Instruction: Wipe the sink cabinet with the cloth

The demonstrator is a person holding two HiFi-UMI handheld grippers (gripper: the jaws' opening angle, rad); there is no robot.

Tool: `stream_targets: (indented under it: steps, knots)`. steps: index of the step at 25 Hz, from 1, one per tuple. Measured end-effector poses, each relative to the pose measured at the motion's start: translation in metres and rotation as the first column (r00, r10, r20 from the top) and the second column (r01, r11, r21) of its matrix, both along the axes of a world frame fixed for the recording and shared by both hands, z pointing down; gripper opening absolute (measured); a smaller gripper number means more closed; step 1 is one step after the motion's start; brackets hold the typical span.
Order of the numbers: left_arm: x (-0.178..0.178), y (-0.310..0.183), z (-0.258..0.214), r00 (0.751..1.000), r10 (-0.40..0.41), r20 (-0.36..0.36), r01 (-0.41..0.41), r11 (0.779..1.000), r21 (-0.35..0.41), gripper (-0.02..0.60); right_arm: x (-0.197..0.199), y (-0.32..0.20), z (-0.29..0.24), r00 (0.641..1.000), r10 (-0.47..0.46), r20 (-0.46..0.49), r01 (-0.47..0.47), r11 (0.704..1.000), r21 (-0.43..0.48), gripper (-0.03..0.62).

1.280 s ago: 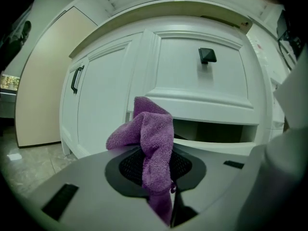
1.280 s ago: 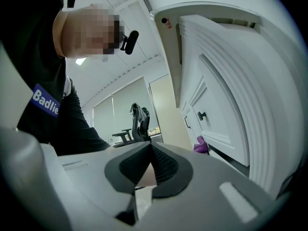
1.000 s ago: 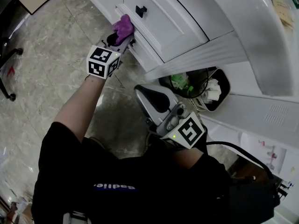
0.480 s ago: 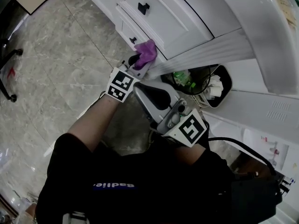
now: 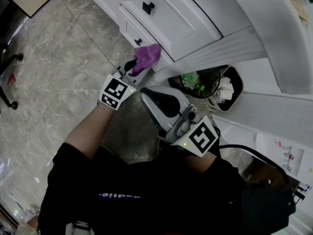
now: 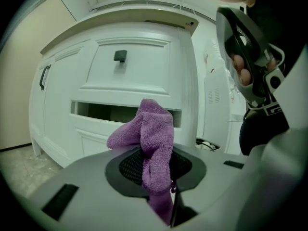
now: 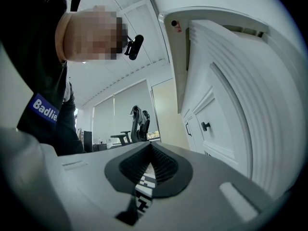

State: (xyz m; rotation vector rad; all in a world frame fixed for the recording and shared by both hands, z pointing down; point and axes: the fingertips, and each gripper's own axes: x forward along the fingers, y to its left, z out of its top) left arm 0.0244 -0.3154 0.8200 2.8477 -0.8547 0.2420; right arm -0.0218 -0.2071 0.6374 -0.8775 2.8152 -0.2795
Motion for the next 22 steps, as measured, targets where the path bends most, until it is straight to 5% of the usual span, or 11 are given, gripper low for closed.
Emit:
stream_targets:
  steps: [9, 14, 18, 22]
  knots:
    - [-0.083, -0.121, -0.005, 0.977, -0.199, 0.077, 0.191, 0.976, 0.103, 0.084, 0.012, 0.016, 0.004, 0.998, 0.046, -0.038, -0.046, 0.999, -0.023, -0.003]
    - [-0.108, -0.167, 0.02, 0.942, -0.322, 0.094, 0.322, 0.947, 0.014, 0.084, 0.022, 0.023, 0.008, 0.994, 0.073, -0.083, -0.075, 0.997, -0.027, -0.003]
    - [-0.104, -0.173, 0.046, 0.936, -0.307, 0.174, 0.314, 0.949, -0.015, 0.084, 0.022, 0.024, 0.012, 0.993, 0.079, -0.093, -0.082, 0.996, -0.035, -0.003]
    - [-0.085, -0.149, 0.065, 0.957, -0.248, 0.152, 0.26, 0.964, -0.062, 0.084, 0.015, 0.023, 0.008, 0.995, 0.061, -0.083, -0.062, 0.998, -0.016, -0.003]
